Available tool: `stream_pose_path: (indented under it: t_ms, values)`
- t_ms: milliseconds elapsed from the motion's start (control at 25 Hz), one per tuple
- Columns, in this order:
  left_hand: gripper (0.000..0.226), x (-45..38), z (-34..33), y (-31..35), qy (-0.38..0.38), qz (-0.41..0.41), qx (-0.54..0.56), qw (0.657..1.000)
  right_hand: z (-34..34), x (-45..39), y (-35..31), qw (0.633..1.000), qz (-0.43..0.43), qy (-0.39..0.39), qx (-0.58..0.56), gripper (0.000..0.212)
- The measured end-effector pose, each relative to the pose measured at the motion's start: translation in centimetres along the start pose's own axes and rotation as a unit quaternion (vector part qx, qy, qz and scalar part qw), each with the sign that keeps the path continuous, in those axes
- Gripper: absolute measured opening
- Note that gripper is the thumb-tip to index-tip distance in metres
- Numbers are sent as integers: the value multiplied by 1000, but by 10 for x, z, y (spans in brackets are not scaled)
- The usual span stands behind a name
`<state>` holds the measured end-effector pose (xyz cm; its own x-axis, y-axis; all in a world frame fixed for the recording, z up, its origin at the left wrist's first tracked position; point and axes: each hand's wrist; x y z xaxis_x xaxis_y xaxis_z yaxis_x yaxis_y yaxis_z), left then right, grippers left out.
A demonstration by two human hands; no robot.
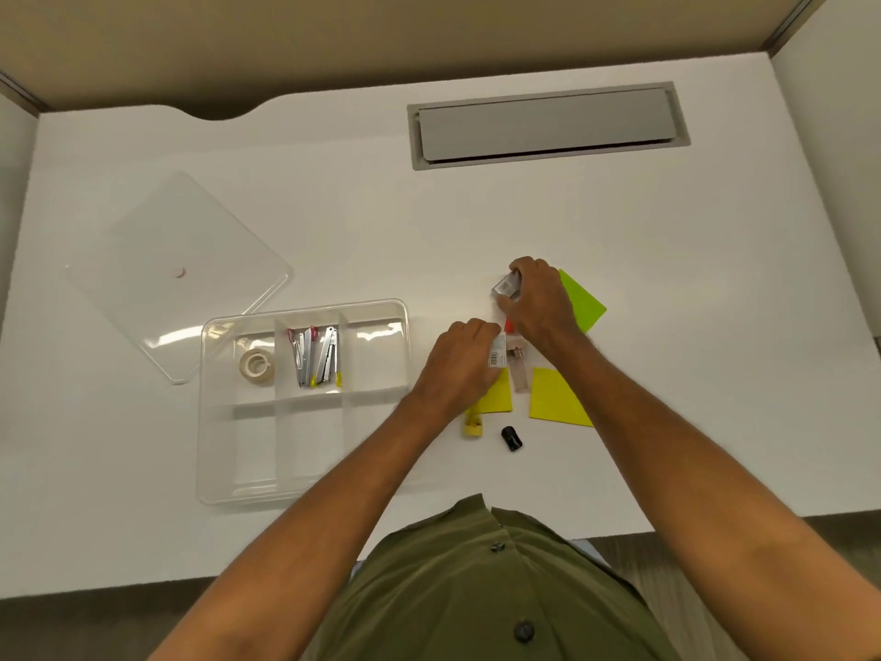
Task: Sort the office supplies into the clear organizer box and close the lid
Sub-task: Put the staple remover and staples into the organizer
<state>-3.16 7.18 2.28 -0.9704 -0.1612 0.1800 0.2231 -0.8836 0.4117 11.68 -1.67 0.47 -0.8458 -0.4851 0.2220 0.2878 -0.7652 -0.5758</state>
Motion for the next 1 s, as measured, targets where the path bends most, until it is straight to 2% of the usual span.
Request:
stream_pose_path:
  t_ms: [80, 280, 440, 520, 640, 720, 880, 1000]
  values:
    - [47, 12, 16, -5, 32, 7, 45, 998, 2, 7, -5, 999, -10, 19, -46, 49]
    - [55, 69, 51, -45, 125, 79, 121, 982, -8, 38, -38, 992, 40, 45, -107, 60]
    - [53, 144, 70, -96, 189, 166, 127, 960, -32, 63, -82, 988, 87, 21, -125, 59]
    - [53, 184, 76, -123, 198, 207, 118, 951, -46, 76, -104, 985, 112, 2, -130, 58]
    - [54, 234, 78, -156, 177, 261, 93, 944, -69, 97, -137, 980, 148, -30, -133, 56]
    - [52, 252, 77, -174, 151, 263, 57, 951, -84, 111, -154, 976, 170, -41, -132, 54]
    - [48, 258, 69, -200, 53, 204, -77, 975, -105, 128, -176, 971, 191, -59, -134, 55]
    - [37, 253, 63, -210, -2, 154, -170, 973, -114, 134, -185, 969, 201, -59, -129, 58]
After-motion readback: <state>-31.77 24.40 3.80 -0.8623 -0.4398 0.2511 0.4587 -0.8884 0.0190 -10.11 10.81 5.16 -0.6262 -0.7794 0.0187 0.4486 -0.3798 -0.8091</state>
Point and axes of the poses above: each hand's wrist, its own x-axis away from the middle knuckle, its own z-axis out of the back of the hand, y = z × x, and after that the axes turned 4 degrees about -x, right-handed
